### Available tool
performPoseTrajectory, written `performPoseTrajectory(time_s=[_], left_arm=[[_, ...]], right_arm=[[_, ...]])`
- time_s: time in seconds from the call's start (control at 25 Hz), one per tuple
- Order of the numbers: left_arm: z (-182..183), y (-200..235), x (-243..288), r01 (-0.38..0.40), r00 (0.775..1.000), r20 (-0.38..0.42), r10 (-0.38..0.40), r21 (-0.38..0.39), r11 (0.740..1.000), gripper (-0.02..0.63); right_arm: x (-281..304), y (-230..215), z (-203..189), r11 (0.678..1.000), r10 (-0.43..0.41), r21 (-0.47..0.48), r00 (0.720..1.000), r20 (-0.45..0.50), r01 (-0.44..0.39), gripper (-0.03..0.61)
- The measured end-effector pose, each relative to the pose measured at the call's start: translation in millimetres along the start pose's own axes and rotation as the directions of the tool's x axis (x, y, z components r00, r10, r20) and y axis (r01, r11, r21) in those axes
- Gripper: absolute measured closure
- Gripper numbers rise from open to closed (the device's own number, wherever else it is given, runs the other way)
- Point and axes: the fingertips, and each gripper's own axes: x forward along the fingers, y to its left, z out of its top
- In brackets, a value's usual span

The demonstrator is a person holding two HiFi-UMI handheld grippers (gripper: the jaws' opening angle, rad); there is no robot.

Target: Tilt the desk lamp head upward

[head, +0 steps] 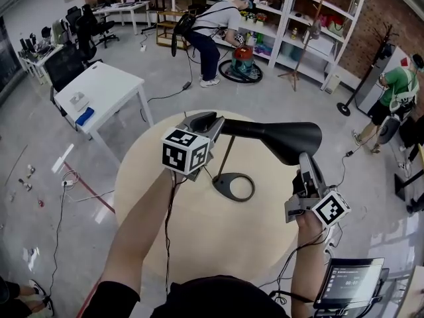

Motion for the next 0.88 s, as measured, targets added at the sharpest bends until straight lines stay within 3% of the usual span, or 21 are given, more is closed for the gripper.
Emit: performPoseTrajectory(time_s=[0.12, 0.36, 0.88], left_arm=[[-2, -2, -1, 0.013, 1.0, 0.007, -0.013, -0.007, 1.0, 0.525], [-6, -2, -5, 0.038, 0.999, 0.044, -0.033, -0.123, 0.992, 0.525], [-16, 2, -5, 0.038, 0.998, 0.058, -0.027, -0.197, 0.98, 0.525]], right_arm=[[1, 7, 8, 1.0, 0.009, -0.006, 1.0, 0.02, -0.009, 0.537], [3, 20, 19, 0.999, 0.027, -0.03, 0.999, 0.034, -0.026, 0.542], [16, 38, 33, 0.995, 0.04, -0.095, 0.999, 0.022, -0.038, 0.546]])
